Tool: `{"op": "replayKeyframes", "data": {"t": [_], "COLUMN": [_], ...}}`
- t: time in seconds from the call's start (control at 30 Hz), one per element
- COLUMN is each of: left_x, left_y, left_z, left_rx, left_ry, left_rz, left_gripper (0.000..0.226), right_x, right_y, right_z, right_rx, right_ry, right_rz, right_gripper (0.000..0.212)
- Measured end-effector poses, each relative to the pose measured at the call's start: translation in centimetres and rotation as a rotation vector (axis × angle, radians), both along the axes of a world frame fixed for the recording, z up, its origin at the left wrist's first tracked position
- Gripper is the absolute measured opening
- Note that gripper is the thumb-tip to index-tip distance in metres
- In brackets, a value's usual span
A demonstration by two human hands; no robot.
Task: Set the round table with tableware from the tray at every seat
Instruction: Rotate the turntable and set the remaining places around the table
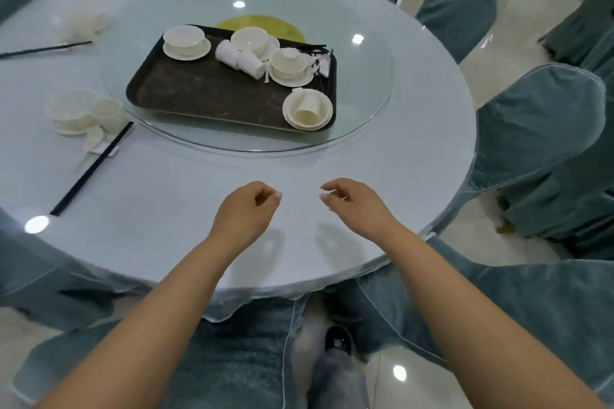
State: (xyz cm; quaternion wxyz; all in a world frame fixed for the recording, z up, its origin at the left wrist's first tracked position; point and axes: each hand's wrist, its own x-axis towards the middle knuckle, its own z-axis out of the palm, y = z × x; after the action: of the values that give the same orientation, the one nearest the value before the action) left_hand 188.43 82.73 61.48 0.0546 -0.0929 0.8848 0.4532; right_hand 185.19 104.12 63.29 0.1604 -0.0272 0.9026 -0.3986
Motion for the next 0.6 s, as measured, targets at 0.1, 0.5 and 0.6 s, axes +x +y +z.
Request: {"op": "replayKeyframes", "data": {"t": [0.1,0.5,0.6], "left_x": [-0.4,-3.4,-4.9], "left_y": [0.8,11.1,12.8], "left_z": [-0.7,-1.6,-1.0], "left_rx": [-0.027,-0.065,-0.091], "left_ry": [-0.025,-0.084,-0.085], "left_rz": [0.063,0.281,0.284], "left_gripper": [0.02,0.018,0.017], "right_x": [-2.3,-10.3,-11.8], "right_y": [0.3,9.3,11.3], "right_z": [-1.0,-2.8,-2.6], "right_rx": [-0.011,-0.071,-0.104], "right_ry": [-0.034,-0.101,-0.109], "right_rz": [0.075,0.268,0.246], "right_gripper": [0.028,0.024,0.023]}}
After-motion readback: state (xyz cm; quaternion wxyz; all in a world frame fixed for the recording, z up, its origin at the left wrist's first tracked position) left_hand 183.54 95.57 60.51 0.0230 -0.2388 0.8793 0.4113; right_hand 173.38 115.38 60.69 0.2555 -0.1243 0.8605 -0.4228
